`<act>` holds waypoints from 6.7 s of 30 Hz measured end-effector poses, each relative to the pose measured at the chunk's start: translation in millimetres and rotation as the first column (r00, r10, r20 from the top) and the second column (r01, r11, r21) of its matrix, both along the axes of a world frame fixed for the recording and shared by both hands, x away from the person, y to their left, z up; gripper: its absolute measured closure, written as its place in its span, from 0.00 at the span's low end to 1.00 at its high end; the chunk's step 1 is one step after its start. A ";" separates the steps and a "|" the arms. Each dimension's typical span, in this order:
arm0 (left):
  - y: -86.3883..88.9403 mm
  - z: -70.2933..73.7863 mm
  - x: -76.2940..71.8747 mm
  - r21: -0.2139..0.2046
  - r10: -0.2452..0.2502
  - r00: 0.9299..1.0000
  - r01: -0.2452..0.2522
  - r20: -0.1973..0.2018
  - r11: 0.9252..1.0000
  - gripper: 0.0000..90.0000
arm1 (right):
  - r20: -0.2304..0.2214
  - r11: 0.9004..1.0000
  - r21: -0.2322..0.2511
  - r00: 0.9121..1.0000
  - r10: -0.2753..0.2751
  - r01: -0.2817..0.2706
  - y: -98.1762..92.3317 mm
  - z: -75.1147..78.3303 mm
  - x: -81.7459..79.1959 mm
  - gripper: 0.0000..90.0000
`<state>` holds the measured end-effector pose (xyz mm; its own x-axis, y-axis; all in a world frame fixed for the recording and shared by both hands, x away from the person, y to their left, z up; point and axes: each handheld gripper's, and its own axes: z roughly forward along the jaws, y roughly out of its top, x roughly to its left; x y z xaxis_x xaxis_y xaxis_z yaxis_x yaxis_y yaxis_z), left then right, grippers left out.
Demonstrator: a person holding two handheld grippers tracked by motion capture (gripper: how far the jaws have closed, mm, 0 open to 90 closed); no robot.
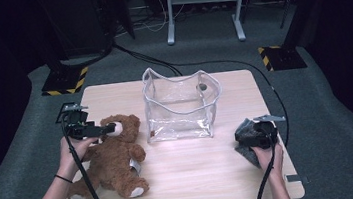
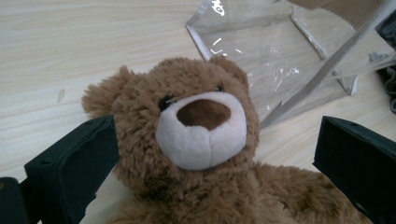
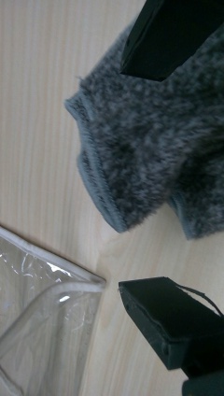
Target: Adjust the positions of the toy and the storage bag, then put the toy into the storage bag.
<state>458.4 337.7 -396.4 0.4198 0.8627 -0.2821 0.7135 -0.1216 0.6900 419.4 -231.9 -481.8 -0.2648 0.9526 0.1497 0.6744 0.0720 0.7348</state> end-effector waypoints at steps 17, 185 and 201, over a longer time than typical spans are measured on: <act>-4.3 -19.2 -8.3 0.021 -0.009 0.998 0.010 -0.062 1.000 0.00 | 0.016 0.992 -0.118 0.999 -0.032 0.034 8.2 -45.4 -22.1 0.00; -8.9 40.6 0.8 0.000 0.129 0.908 -0.141 0.399 0.990 0.50 | 0.029 0.984 -0.176 0.999 -0.033 0.038 12.3 -47.3 -24.1 0.02; -13.4 75.0 15.4 0.012 0.120 0.893 -0.139 0.433 0.990 0.50 | 0.028 0.983 -0.177 0.999 -0.033 0.037 12.1 -47.1 -24.1 0.02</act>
<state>473.8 324.4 -321.4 0.3760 0.9245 -0.0623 0.3595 -0.0836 0.9294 395.3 -219.8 -529.0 -0.2322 0.9722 -0.0290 0.6606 0.1795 0.7290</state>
